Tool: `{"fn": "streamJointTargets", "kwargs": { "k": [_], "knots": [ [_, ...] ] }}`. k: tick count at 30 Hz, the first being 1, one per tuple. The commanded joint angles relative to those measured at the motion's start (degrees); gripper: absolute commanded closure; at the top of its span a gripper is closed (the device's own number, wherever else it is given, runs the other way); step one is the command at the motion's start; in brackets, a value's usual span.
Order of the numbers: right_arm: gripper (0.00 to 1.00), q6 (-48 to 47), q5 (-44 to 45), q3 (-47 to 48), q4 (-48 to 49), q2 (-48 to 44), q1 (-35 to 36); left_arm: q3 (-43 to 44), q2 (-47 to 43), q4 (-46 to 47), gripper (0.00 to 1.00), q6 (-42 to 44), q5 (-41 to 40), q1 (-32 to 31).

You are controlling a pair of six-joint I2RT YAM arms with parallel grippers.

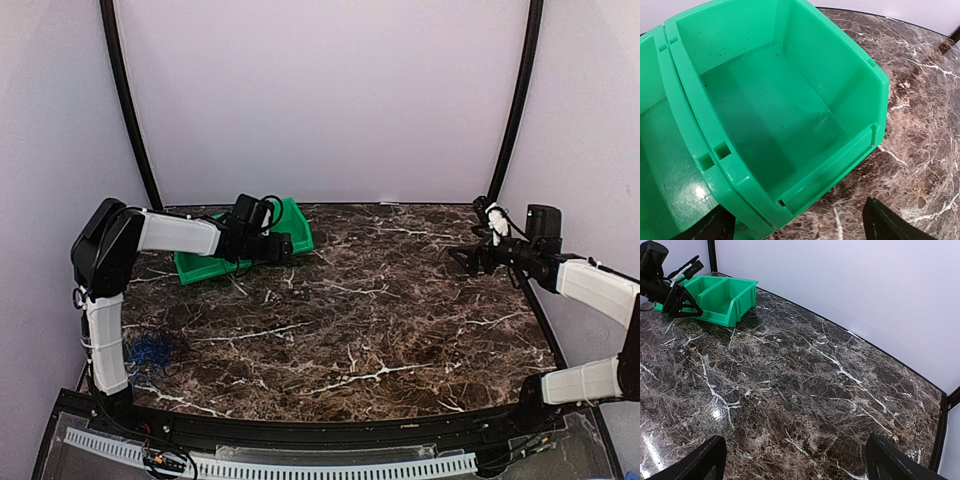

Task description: Untangle the cables

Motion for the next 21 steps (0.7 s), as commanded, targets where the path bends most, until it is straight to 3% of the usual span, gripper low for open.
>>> {"fn": "streamJointTargets", "kwargs": {
  "k": [1,10,14,17,19,21],
  "knots": [
    [0.01,-0.84,-1.04,0.22,0.36,0.32,-0.38,-4.03,-2.27,1.25,0.10,-2.84,2.26,-2.34],
    [0.01,-1.01,-1.17,0.40,-0.02,0.28,-0.38,-7.64,-10.08,-1.17,0.15,-2.66,0.63,-7.10],
    [0.01,-1.35,-1.14,0.58,-0.37,0.29,-0.38,-8.22,-15.28,-6.77,0.18,-3.59,0.21,-8.40],
    [0.01,-1.34,-1.47,0.51,-0.56,-0.23,-0.38,-10.43,-22.06,-10.06,0.17,-5.25,-5.62,-10.61],
    [0.01,-1.42,-1.73,0.49,-0.56,-0.45,-0.38,-12.16,-27.03,-15.52,0.16,-10.75,-10.72,-11.23],
    [0.01,-1.66,-1.99,0.66,-0.71,-0.49,-0.38,-14.53,-33.19,-26.07,0.16,-18.22,-15.51,-11.51]
  ]
}}
